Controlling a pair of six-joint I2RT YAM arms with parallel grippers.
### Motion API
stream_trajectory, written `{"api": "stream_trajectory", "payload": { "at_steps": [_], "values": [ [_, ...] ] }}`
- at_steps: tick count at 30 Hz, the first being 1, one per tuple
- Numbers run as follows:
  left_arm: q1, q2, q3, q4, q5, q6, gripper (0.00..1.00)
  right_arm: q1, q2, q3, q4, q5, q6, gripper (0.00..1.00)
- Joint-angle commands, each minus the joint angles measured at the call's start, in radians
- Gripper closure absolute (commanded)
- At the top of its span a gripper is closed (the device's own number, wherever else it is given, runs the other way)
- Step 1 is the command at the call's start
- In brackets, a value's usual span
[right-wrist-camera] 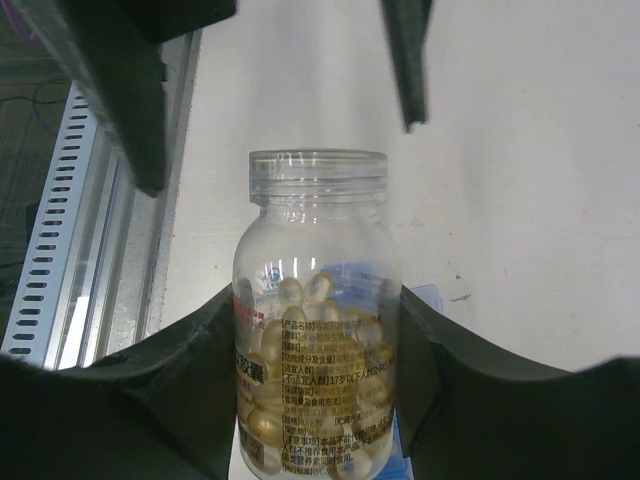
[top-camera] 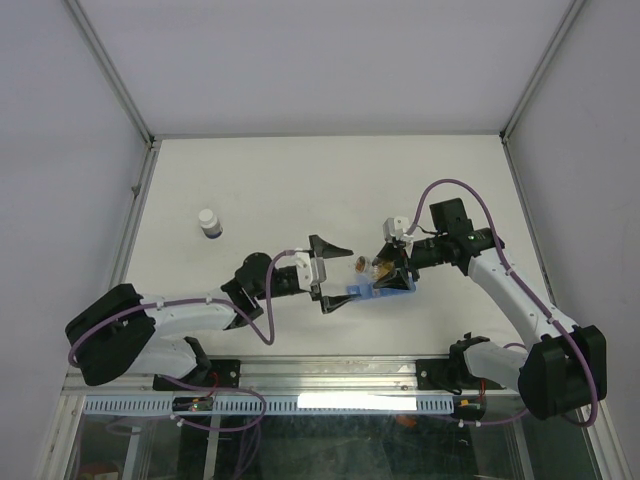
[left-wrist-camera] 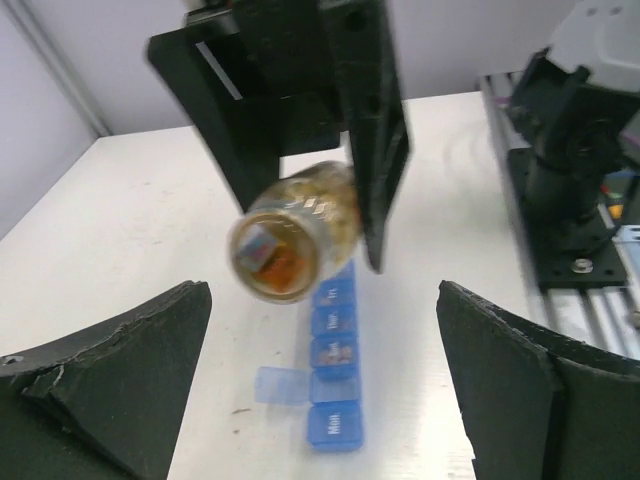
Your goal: Sort the pills into containers
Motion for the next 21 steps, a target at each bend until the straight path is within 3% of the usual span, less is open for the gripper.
{"api": "stream_trajectory", "payload": {
  "at_steps": [1, 10, 21],
  "values": [
    [0.085, 0.062, 0.100, 0.042, 0.128, -0.001, 0.02, 0.005, -0.002, 0.031, 0.009, -0.039, -0.018, 1.00],
    [0.116, 0.149, 0.145, 0.141, 0.198, -0.117, 0.14, 0.004, 0.002, 0.031, 0.006, -0.039, -0.021, 1.00],
    [0.119, 0.202, 0.182, 0.161, 0.175, -0.183, 0.32, 0.005, 0.001, 0.033, 0.003, -0.040, -0.024, 1.00]
  ]
}}
